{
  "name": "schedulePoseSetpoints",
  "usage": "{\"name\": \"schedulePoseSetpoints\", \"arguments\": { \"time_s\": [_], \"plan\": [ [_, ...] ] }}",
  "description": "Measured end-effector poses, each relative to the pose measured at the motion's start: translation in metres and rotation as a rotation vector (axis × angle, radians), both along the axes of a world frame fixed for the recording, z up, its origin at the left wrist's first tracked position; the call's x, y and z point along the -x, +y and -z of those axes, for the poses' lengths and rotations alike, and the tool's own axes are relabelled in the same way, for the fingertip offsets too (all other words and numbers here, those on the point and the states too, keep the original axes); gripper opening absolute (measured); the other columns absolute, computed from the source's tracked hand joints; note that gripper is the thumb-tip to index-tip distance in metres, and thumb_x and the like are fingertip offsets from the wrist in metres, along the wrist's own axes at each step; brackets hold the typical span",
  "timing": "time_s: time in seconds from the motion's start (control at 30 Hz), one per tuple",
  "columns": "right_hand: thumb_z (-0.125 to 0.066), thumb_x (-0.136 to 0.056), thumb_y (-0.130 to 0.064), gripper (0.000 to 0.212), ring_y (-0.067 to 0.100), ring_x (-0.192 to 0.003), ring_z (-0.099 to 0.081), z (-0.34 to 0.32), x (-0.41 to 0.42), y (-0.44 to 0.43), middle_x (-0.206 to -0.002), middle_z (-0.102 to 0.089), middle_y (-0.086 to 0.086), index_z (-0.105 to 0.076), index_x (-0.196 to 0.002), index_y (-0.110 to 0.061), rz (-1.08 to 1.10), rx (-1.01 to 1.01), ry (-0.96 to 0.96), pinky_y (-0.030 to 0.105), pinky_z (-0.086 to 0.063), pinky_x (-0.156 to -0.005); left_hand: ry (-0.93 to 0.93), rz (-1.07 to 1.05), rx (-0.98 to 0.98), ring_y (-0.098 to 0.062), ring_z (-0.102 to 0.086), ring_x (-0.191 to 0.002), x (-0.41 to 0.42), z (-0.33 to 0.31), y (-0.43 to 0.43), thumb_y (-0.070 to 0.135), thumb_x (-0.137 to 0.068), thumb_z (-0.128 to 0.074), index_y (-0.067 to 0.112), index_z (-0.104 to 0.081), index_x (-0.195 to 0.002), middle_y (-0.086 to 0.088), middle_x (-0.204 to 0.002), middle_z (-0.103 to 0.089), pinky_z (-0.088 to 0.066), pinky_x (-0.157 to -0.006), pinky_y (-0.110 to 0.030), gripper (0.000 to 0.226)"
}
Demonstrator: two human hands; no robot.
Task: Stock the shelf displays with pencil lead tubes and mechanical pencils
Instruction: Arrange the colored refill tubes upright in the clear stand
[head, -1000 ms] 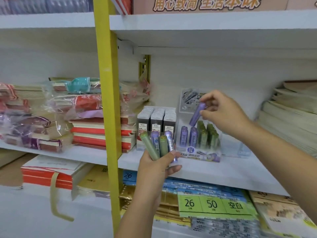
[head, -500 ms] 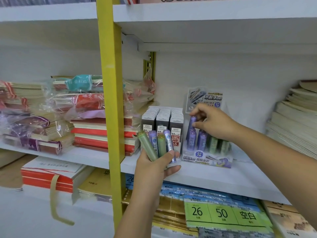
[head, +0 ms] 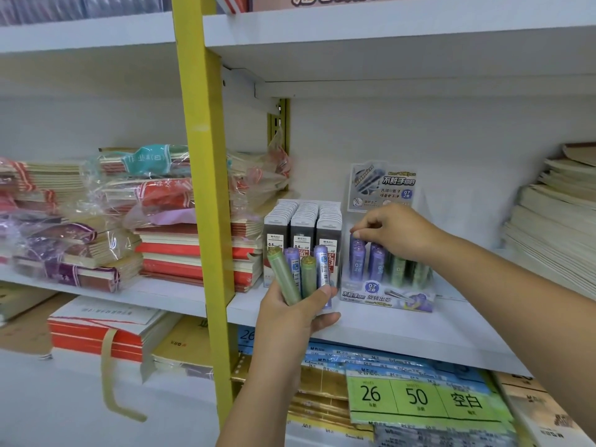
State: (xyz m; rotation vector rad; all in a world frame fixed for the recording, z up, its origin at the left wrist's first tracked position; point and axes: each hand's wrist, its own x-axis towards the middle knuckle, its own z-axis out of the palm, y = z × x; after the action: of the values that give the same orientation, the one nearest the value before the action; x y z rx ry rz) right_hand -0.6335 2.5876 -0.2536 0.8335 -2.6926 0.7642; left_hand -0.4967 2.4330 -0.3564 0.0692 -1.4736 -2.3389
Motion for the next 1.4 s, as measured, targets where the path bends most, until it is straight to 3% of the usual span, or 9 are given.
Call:
{"name": "schedulePoseSetpoints", "arguments": {
  "time_s": [0.13,0.23,0.37,0.6,0.73,0.87,1.0,1.13,1.4],
  "plan": [
    [-0.056,-0.096,-0.034,0.031,0.018,-0.076,-0.054,-0.009,-0.017,0.001,-0.078,-0.066,0.007,-0.069,-0.084,-0.008,0.042,-0.076,0.128,0.03,-0.04,-0.067,-0.014,0.019,0.012,-0.025,-0.076,-0.082,-0.002,0.0,-0.001,0.011,-0.078,-0.081,0.016,-0.067,-0.105,-0.007,-0.096,-0.078,-0.059,-0.068,-0.027,0.03],
    [-0.052,-0.093,-0.04,0.024,0.007,-0.088,-0.053,-0.006,-0.051,0.004,-0.087,-0.067,-0.014,-0.072,-0.092,-0.027,-0.044,0.129,0.275,0.023,-0.04,-0.074,-0.004,0.05,0.018,-0.027,-0.075,-0.088,-0.002,0.0,0.0,0.01,-0.078,-0.081,0.015,-0.069,-0.104,-0.008,-0.096,-0.077,-0.058,-0.067,-0.026,0.029],
    [-0.067,-0.083,-0.042,0.02,-0.004,-0.072,-0.062,0.008,-0.085,0.0,-0.084,-0.07,-0.017,-0.072,-0.101,-0.037,-0.218,0.242,-0.023,0.01,-0.048,-0.062,0.025,0.097,0.037,-0.022,-0.073,-0.081,-0.004,-0.002,0.007,0.008,-0.075,-0.084,0.021,-0.074,-0.096,-0.011,-0.095,-0.076,-0.057,-0.066,-0.024,0.026],
    [-0.059,-0.093,-0.016,0.023,0.011,-0.097,-0.069,0.007,-0.083,0.016,-0.1,-0.074,-0.011,-0.064,-0.109,-0.032,-0.263,0.455,-0.292,0.036,-0.052,-0.092,0.048,0.174,-0.023,-0.023,-0.075,-0.094,-0.008,-0.005,0.016,0.022,-0.072,-0.079,0.007,-0.065,-0.114,-0.009,-0.1,-0.078,-0.059,-0.061,-0.024,0.046],
    [-0.058,-0.093,-0.011,0.018,0.028,-0.098,-0.069,0.011,-0.084,0.018,-0.101,-0.075,-0.001,-0.064,-0.11,-0.017,-0.273,0.603,-0.44,0.039,-0.054,-0.088,0.041,0.128,0.07,-0.019,-0.076,-0.091,-0.007,-0.005,0.017,0.012,-0.085,-0.075,0.012,-0.068,-0.109,-0.003,-0.095,-0.079,-0.058,-0.061,-0.023,0.025],
    [-0.071,-0.084,-0.013,0.015,0.016,-0.068,-0.069,0.013,-0.087,0.016,-0.084,-0.072,0.009,-0.072,-0.096,-0.022,-0.21,0.583,-0.291,0.023,-0.058,-0.065,0.03,0.106,0.163,-0.019,-0.076,-0.089,-0.005,-0.003,0.023,0.014,-0.091,-0.071,0.013,-0.065,-0.111,-0.001,-0.092,-0.078,-0.06,-0.063,-0.027,0.021],
    [-0.065,-0.088,-0.005,0.023,0.012,-0.068,-0.066,-0.01,-0.07,0.024,-0.084,-0.068,-0.001,-0.065,-0.093,-0.027,-0.123,0.694,-0.06,0.021,-0.052,-0.064,0.006,0.107,0.209,-0.019,-0.076,-0.078,-0.005,-0.002,0.025,0.023,-0.091,-0.072,0.014,-0.062,-0.111,0.002,-0.091,-0.078,-0.06,-0.059,-0.028,0.024],
    [-0.063,-0.091,-0.012,0.026,0.009,-0.082,-0.061,-0.026,-0.041,0.034,-0.094,-0.062,-0.01,-0.055,-0.094,-0.037,-0.01,0.459,0.167,0.018,-0.049,-0.076,-0.045,0.096,0.298,-0.015,-0.06,-0.047,-0.004,0.0,0.02,0.034,-0.09,-0.069,0.013,-0.061,-0.107,-0.005,-0.069,-0.074,-0.053,-0.052,-0.021,0.028],
    [-0.064,-0.09,-0.014,0.016,0.003,-0.088,-0.058,-0.002,-0.015,0.026,-0.097,-0.063,-0.009,-0.059,-0.096,-0.028,-0.008,0.159,0.108,0.003,-0.039,-0.066,-0.04,0.115,0.35,-0.013,-0.05,-0.043,-0.003,0.003,0.017,0.044,-0.088,-0.069,0.019,-0.056,-0.108,-0.003,-0.062,-0.067,-0.047,-0.05,-0.021,0.034]
  ]
}}
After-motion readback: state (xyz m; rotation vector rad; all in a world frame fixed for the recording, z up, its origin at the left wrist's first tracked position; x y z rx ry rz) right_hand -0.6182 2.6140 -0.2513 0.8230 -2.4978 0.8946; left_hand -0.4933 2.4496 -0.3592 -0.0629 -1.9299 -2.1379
